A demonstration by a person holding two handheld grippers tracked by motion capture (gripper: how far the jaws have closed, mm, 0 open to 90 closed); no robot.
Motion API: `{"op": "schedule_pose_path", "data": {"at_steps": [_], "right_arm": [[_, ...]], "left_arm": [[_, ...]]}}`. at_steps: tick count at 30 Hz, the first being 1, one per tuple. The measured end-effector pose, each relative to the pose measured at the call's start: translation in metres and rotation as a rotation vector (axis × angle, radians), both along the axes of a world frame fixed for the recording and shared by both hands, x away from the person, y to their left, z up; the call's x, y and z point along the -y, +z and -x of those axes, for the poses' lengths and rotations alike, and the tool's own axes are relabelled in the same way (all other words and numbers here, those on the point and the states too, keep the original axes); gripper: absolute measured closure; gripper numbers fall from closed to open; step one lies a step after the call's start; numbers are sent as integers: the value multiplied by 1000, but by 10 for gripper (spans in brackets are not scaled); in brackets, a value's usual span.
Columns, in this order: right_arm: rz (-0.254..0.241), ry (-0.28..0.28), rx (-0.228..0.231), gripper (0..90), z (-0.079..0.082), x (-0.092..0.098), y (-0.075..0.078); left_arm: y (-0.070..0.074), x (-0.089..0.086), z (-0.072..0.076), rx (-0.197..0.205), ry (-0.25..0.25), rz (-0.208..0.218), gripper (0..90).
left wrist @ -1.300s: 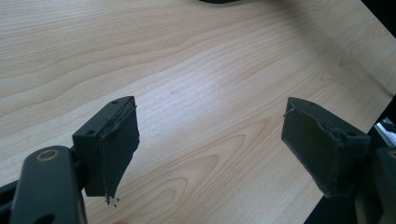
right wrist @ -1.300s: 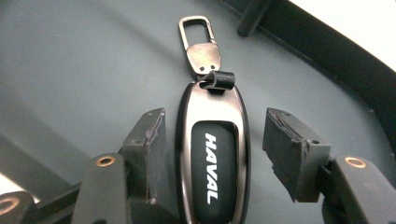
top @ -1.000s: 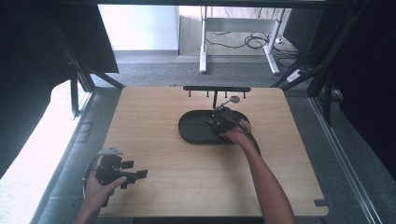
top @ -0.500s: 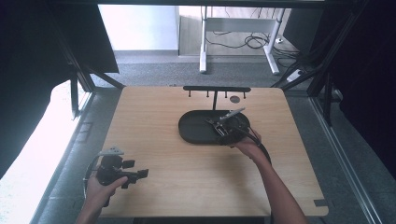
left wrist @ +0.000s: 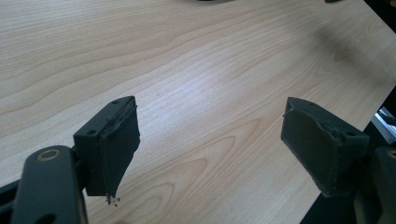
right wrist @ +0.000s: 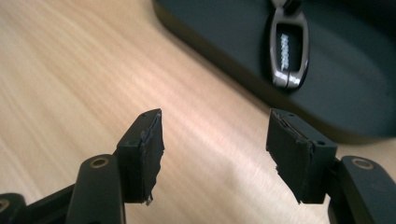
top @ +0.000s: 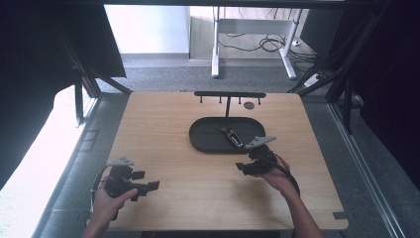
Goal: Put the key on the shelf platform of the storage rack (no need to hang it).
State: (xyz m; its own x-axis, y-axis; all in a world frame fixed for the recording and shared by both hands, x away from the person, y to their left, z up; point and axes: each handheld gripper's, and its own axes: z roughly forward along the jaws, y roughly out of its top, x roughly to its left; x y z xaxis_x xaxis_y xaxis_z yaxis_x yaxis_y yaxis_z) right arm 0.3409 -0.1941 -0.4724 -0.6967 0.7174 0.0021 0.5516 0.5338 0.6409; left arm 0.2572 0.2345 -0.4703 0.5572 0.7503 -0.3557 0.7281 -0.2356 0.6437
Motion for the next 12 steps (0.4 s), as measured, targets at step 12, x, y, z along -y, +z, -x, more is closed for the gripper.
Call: {"op": "schedule_pose_path", "data": {"at_steps": [12], "right_arm": [[-42, -7, 30, 361, 25, 15, -12]], "left_arm": [[-2, 2, -1, -5, 3, -5, 197]]}}
